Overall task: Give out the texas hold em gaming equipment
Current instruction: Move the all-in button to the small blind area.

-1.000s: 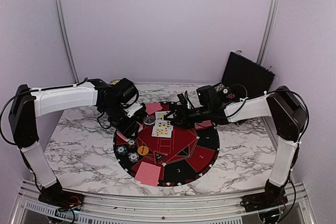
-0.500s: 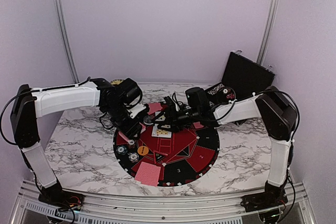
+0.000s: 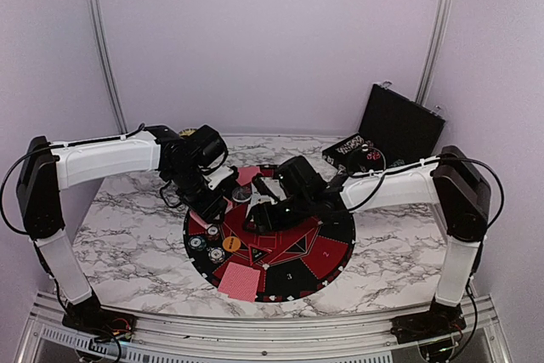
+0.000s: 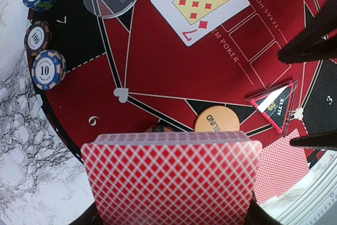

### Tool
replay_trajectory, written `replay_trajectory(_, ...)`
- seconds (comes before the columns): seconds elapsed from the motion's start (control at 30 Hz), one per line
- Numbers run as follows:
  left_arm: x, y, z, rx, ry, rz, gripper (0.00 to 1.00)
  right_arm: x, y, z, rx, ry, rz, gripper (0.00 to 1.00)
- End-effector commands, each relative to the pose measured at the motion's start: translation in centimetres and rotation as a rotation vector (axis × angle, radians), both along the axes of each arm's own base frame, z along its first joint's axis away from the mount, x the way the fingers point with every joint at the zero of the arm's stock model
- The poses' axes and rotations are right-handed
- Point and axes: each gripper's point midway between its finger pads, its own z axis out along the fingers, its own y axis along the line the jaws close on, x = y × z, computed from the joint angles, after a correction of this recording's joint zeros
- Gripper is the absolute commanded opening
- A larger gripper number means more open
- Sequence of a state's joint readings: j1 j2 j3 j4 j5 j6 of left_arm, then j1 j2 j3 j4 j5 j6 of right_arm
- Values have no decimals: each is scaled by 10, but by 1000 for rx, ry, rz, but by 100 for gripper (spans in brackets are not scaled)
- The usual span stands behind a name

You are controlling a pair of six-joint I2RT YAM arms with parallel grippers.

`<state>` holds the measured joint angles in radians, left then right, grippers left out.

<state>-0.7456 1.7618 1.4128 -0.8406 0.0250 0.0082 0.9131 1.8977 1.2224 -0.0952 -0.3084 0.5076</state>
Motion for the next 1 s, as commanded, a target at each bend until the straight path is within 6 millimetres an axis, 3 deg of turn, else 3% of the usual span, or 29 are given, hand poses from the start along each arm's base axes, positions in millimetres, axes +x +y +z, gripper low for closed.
replay_trajectory(0.0, 4, 9, 9, -1, -8, 22, 24, -2, -14, -15, -254, -180, 0, 71)
replay_trajectory(0.2, 6, 14, 8, -3, 0, 38, 24, -18, -9, -21, -371, -277, 37, 80)
replay_trajectory(0.43, 7, 20, 6, 1, 3, 46, 24, -37, -2, -37, -458, -319, 112, 83)
replay_trajectory(0.97, 7, 25, 4, 0, 9, 57, 24, -38, -7, -58, -555, -366, 170, 84)
